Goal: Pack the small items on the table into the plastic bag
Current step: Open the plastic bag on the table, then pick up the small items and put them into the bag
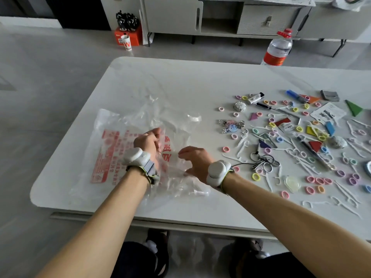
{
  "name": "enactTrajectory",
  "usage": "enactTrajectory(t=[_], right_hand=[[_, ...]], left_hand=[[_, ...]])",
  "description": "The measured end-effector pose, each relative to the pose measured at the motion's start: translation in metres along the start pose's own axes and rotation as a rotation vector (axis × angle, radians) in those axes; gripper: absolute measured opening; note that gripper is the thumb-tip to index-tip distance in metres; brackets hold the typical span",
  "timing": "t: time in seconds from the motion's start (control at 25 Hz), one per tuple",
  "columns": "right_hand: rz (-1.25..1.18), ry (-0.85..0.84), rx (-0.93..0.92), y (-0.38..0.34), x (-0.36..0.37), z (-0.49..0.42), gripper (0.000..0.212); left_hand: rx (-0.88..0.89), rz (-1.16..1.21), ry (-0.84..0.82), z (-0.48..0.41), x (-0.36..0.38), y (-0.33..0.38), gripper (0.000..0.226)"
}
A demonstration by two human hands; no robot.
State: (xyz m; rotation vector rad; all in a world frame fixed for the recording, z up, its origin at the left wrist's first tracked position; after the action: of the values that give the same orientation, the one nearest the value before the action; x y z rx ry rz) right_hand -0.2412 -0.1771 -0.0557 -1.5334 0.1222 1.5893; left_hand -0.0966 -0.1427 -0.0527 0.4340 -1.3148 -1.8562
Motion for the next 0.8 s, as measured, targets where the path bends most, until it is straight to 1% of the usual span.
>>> enactTrajectory(t=[0.04,0.12,0.2,0.32,0.36,0.44,0.52,0.56,0.68,0.8], right_hand=[[-0.026,0.036,0.003,0.002,-0.005,0.005,0.055],[-0.036,0.057,0.025,0.009,-0.009,0.017,0.05],[-0.049,0.096,0.046,0.016,-0.018,0.027,0.043],[-0.134,0.275,0.113,0.045,-0.063,0.052,0.029],[-0.079,0.291,0.137,0.057,-0.08,0.062,0.026],[0.076,0.198,0.202,0.082,-0.094,0.077,0.021],[0.145,0.062,0.251,0.1,-0.088,0.085,0.025],[0.16,0.026,0.261,0.103,-0.081,0.086,0.025],[0.169,0.014,0.23,0.104,-0.064,0.08,0.017],[0.17,0.003,0.243,0.111,-0.06,0.076,0.01]], left_hand=[[0.015,0.003,-0.007,0.005,0.004,0.002,0.034],[0.058,-0.033,-0.009,0.013,0.011,0.004,0.029],[0.106,-0.108,-0.004,0.017,0.013,0.004,0.024],[0.219,-0.283,-0.018,0.022,0.019,0.009,0.02],[0.236,-0.323,-0.033,0.024,0.023,0.011,0.02],[0.25,-0.383,-0.071,0.025,0.034,0.01,0.02],[0.243,-0.419,-0.095,0.023,0.048,0.008,0.024],[0.24,-0.424,-0.092,0.023,0.052,0.009,0.024],[0.243,-0.444,-0.076,0.026,0.053,0.006,0.019],[0.283,-0.512,-0.072,0.029,0.05,0.001,0.017]])
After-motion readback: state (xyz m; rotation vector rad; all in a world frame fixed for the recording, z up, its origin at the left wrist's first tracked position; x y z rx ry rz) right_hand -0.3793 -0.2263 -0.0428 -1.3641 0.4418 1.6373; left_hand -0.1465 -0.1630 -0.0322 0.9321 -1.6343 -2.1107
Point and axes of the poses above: each hand's wrist, its own z-axis away from the middle knuckle, its own x-axis out of the palm, y = z × x, the point moved 8 cm from there along -z, towards the middle knuckle, and after that the axes turned 1 degree about -z, right-handed, at the moved point
